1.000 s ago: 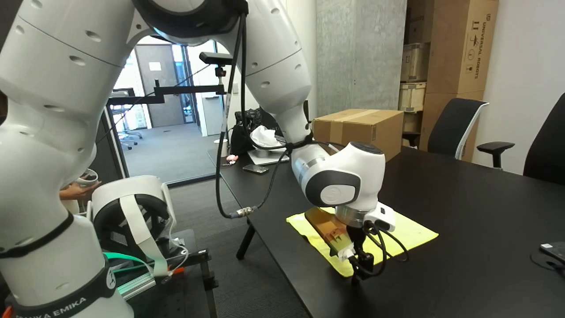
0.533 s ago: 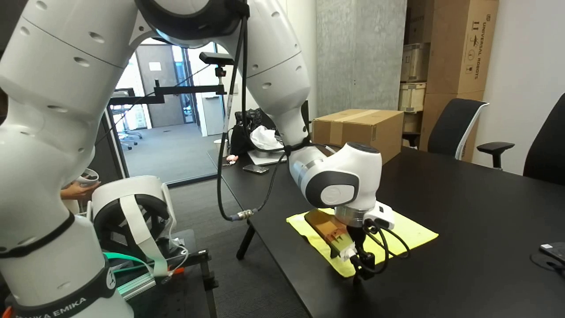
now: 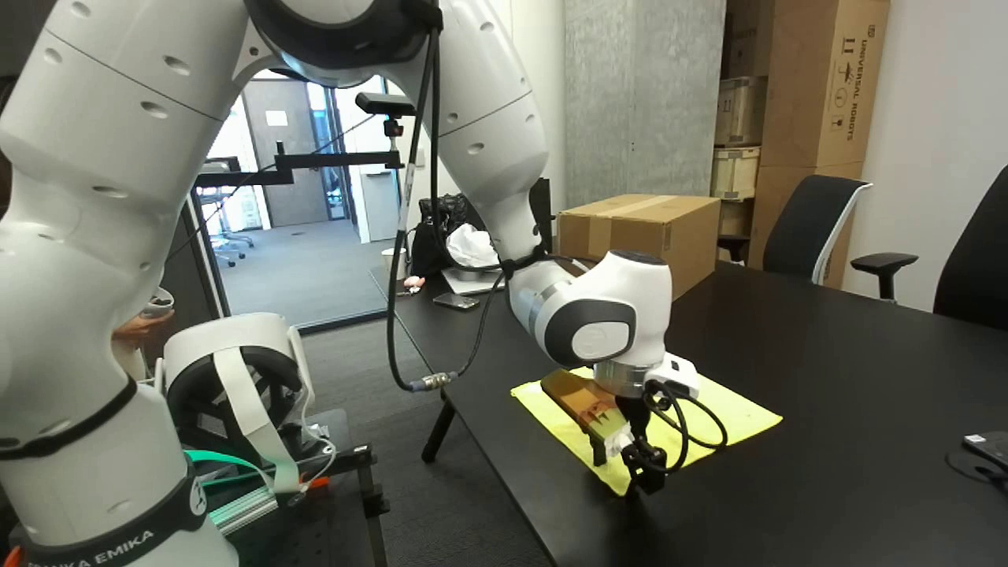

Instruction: Fold the yellow towel

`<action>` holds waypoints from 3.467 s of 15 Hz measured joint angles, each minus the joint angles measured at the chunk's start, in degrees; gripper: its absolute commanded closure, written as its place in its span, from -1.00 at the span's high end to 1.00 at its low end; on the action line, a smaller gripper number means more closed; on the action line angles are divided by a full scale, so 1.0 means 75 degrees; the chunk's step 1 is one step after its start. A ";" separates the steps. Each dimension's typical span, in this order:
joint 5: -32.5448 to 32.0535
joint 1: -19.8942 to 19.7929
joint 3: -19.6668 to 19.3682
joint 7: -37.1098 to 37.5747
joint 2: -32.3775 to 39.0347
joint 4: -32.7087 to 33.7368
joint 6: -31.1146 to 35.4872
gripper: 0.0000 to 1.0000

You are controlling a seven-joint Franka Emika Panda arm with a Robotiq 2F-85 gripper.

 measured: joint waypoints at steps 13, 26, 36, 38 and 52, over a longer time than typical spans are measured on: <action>-0.0350 0.0948 -0.0441 0.1405 -0.1031 -0.0518 -0.0010 -0.85; -0.1387 0.1831 -0.1023 0.3603 -0.1933 0.0315 -0.1193 -0.91; -0.1384 0.1658 -0.0960 0.3598 -0.0437 0.2901 -0.2817 -0.91; -0.1380 0.1639 -0.0925 0.3596 0.0025 0.3420 -0.2950 -0.91; -0.1264 0.1517 -0.0823 0.3493 0.2512 0.7506 -0.4460 -0.92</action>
